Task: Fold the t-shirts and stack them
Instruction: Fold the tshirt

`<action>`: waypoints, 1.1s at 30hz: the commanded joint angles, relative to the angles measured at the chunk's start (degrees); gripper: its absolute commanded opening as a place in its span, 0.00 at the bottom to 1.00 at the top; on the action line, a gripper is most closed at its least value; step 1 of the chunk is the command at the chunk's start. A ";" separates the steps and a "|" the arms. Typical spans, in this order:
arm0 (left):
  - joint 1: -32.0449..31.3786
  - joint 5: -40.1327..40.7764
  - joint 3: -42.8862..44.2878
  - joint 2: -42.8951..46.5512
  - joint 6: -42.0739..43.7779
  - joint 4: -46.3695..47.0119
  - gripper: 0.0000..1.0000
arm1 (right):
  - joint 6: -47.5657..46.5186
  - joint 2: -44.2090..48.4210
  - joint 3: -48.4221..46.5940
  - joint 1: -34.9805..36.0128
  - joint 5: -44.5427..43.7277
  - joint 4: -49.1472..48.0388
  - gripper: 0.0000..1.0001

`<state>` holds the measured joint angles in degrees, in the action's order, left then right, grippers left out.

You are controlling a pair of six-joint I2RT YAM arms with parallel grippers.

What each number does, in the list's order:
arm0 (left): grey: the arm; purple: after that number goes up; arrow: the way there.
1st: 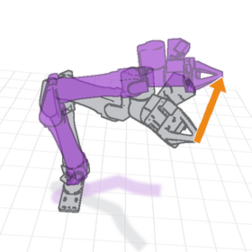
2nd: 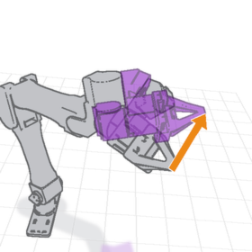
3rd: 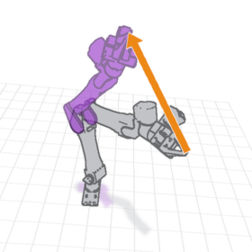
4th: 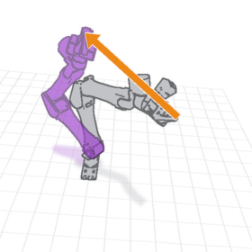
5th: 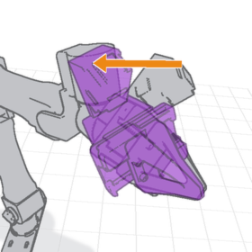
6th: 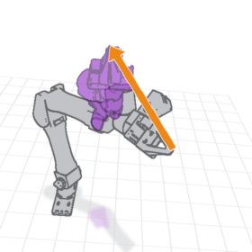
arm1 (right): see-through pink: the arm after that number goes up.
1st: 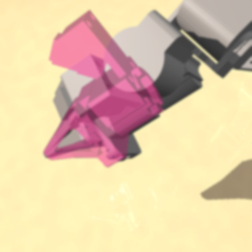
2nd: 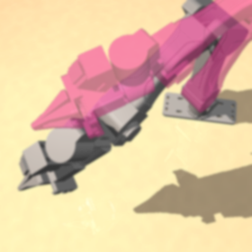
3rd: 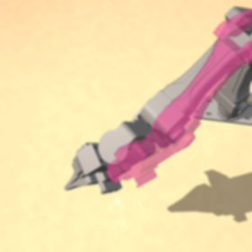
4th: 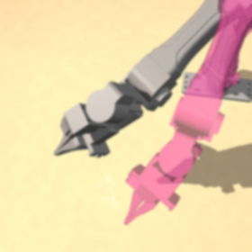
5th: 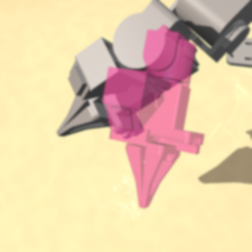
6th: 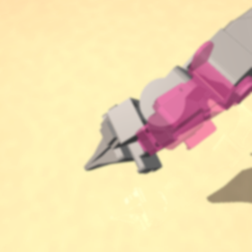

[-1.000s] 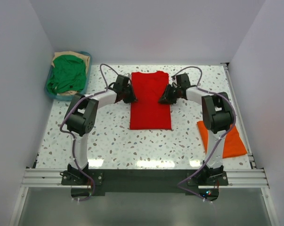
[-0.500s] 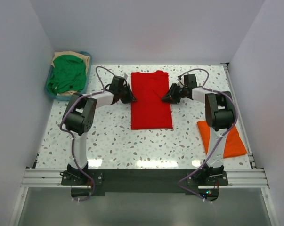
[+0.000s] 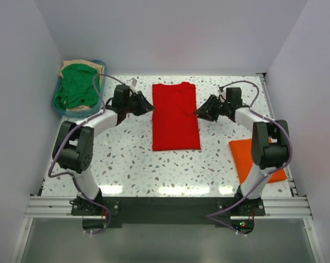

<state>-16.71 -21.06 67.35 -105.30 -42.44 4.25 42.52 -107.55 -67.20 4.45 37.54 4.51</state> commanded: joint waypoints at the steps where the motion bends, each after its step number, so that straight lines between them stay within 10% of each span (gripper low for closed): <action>1: -2.36 -2.50 -7.74 6.50 -3.09 5.76 0.29 | 0.02 8.13 5.40 4.41 -1.50 -0.82 0.38; 15: -14.84 1.54 -27.71 9.59 -6.61 13.94 0.18 | -1.83 12.36 24.92 13.22 -7.74 -5.31 0.35; 33: -13.27 6.99 -31.93 20.99 -5.03 3.93 0.30 | -6.39 28.53 31.69 1.53 -13.89 6.21 0.35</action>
<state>-31.22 -15.75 36.62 -88.73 -48.42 9.80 39.20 -81.49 -35.27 5.93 27.79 6.33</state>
